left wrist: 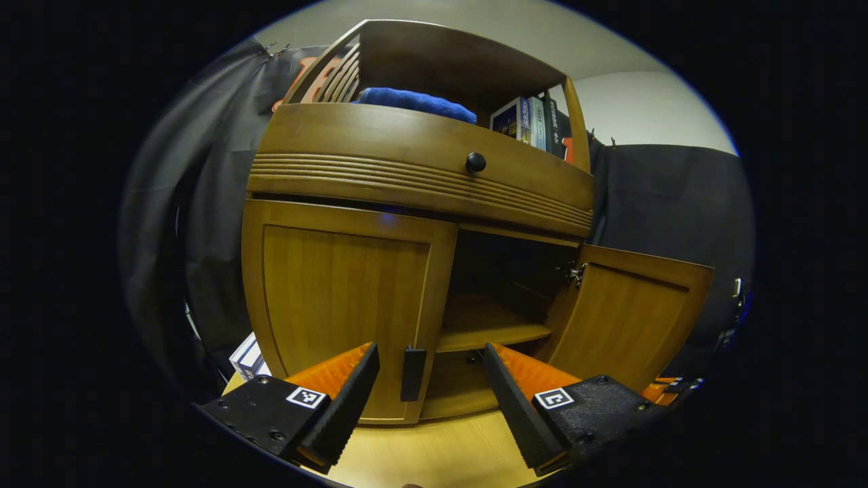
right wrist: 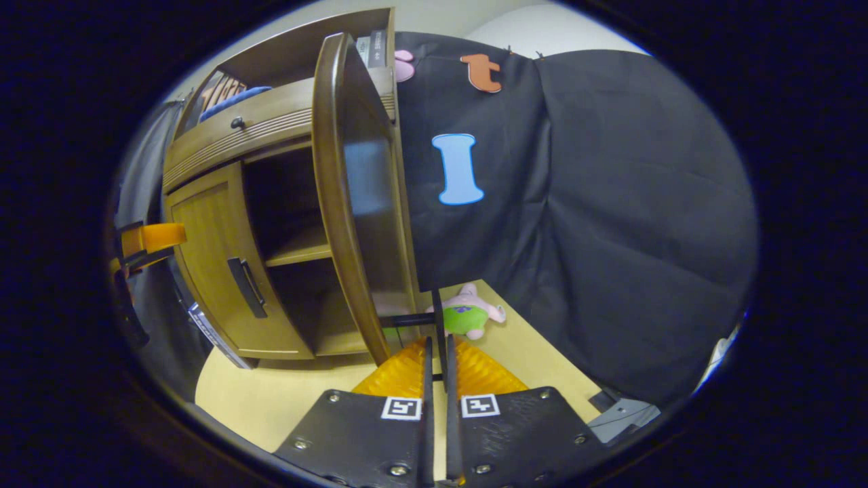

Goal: Open the right door of the double-door shoe cabinet with the right hand, and open the left door with the left hand.

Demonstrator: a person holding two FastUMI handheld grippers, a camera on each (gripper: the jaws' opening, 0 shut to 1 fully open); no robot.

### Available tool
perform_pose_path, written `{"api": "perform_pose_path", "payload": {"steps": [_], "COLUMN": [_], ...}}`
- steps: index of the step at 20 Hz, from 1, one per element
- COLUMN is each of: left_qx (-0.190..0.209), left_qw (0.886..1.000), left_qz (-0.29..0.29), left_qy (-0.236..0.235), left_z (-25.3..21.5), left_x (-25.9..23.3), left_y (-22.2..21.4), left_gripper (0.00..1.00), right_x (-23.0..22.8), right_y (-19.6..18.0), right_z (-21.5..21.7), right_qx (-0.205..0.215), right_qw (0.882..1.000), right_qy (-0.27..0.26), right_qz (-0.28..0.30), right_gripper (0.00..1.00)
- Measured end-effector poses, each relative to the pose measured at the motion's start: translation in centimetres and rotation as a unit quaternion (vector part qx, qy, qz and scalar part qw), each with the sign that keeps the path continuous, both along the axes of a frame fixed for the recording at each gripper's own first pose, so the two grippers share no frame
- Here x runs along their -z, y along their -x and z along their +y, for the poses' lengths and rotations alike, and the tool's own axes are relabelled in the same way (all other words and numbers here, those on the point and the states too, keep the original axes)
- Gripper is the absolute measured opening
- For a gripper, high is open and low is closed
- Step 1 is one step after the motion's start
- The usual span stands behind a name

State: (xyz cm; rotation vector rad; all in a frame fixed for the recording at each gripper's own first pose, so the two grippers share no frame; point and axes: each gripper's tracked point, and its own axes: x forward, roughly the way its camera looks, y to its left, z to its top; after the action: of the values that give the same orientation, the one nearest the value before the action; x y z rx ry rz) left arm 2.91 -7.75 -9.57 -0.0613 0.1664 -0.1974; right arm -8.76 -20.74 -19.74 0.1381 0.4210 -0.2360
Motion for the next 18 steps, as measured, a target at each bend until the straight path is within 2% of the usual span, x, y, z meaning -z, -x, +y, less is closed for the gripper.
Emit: {"api": "perform_pose_path", "payload": {"steps": [10,13,15,18], "left_qx": [-0.021,-0.032,-0.037,-0.043], "left_qw": [0.999,0.998,0.997,0.996], "left_qz": [0.041,0.047,0.050,0.052], "left_qy": [-0.011,-0.028,-0.039,-0.060], "left_z": [0.4,0.4,0.3,0.2], "left_x": [3.5,4.9,5.8,7.1], "left_y": [-3.6,-5.3,-6.3,-7.7], "left_gripper": [0.96,0.96,0.96,0.89], "right_x": [-0.7,-0.8,-0.7,-1.2], "right_y": [1.8,1.9,2.1,2.3], "right_z": [-4.3,-4.3,-4.8,-5.7], "right_qx": [0.050,0.046,0.045,0.043], "right_qw": [0.999,0.999,0.999,0.999], "right_qy": [0.010,-0.010,0.001,0.016], "right_qz": [0.000,-0.001,0.003,0.006], "right_gripper": [0.05,0.05,0.05,0.05]}}
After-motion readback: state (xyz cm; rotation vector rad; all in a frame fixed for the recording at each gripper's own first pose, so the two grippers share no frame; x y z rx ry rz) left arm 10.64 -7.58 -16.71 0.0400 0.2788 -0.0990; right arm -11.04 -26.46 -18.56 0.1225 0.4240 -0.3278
